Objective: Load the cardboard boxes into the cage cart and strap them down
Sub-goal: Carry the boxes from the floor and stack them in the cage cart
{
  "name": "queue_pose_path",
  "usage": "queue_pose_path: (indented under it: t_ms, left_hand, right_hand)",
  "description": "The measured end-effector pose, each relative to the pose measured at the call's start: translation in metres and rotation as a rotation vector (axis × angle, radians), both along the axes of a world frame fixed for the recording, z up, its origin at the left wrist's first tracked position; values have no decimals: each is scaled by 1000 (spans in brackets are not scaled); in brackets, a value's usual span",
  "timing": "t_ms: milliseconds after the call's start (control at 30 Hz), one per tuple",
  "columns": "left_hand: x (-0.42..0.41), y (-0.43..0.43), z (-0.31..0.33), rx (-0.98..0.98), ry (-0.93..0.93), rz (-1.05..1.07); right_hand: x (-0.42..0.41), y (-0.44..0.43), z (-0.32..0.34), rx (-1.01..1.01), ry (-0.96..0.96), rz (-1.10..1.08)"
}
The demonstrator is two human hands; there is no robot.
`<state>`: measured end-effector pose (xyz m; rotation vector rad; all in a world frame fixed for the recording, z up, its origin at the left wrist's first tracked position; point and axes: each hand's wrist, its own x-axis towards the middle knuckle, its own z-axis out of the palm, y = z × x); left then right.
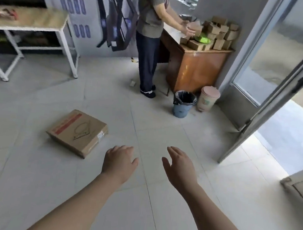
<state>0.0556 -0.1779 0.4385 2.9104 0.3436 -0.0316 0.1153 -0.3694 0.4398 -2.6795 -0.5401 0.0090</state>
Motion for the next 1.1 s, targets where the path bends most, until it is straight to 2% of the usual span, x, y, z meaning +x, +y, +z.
queue_pose_path:
  t_ms: [333, 600, 867, 1100]
  left_hand:
    - [22, 55, 5, 83, -125, 487]
    - [27, 130, -12, 111, -94, 659]
    - [59, 276, -62, 98, -97, 713]
    - [113, 368, -116, 38, -15, 711]
  right_hand:
    - [99, 95, 1, -3, 22, 490]
    - [130, 214, -22, -34, 75, 708]
    - [171, 364, -68, -79, 89, 723]
    - [232, 449, -124, -170, 167, 686]
